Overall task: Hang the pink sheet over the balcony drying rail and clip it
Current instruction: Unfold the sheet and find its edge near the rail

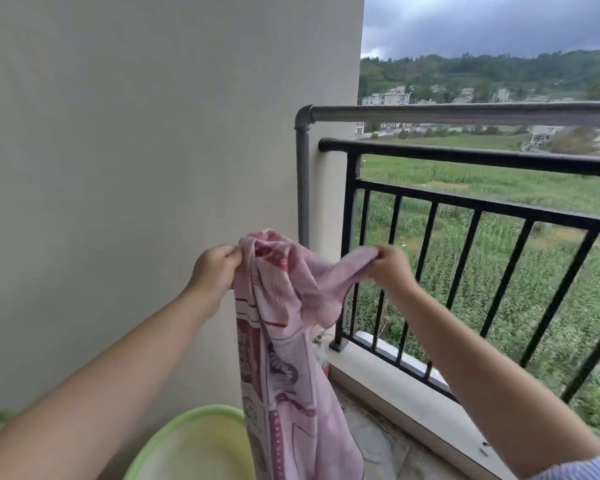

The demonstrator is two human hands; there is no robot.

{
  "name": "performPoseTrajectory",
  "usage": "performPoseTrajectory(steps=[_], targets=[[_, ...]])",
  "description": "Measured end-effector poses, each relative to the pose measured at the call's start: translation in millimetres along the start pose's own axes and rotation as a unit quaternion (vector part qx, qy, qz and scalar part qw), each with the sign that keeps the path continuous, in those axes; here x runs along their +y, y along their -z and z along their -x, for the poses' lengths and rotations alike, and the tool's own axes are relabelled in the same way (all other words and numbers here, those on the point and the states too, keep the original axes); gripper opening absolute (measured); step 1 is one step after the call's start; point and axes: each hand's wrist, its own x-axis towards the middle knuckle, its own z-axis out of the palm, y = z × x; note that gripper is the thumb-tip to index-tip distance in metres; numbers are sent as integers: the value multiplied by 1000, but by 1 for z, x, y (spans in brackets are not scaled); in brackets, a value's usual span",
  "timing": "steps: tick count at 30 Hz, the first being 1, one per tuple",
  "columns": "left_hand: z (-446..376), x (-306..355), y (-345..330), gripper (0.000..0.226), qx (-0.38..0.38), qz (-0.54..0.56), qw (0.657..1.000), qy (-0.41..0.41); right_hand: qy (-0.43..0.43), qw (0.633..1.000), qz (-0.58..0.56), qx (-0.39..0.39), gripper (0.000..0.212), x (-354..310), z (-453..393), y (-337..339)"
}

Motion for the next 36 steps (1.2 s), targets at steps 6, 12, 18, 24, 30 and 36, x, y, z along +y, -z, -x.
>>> performPoseTrajectory(steps=[6,12,18,24,30,36], targets=[[-8,-31,14,43,98,-282,954,-3,86,986,102,95,19,-40,-8,37],[-5,-30,0,24,-97,-313,944,38,75,997,-19,20,25,-49,-2,30],[16,10,-73,29,-209,-142,964,-80,139,990,-7,-22,22,-54,14,22],[14,12,-102,25,-189,-141,956,-175,78,995,-50,39,13,-31,18,51],[-9,3,-86,18,-161,-133,963,-172,12,1000,-22,13,16,-10,24,41],[-34,-3,-42,22,16,-123,982,-143,77,960,267,-41,14,0,22,66]])
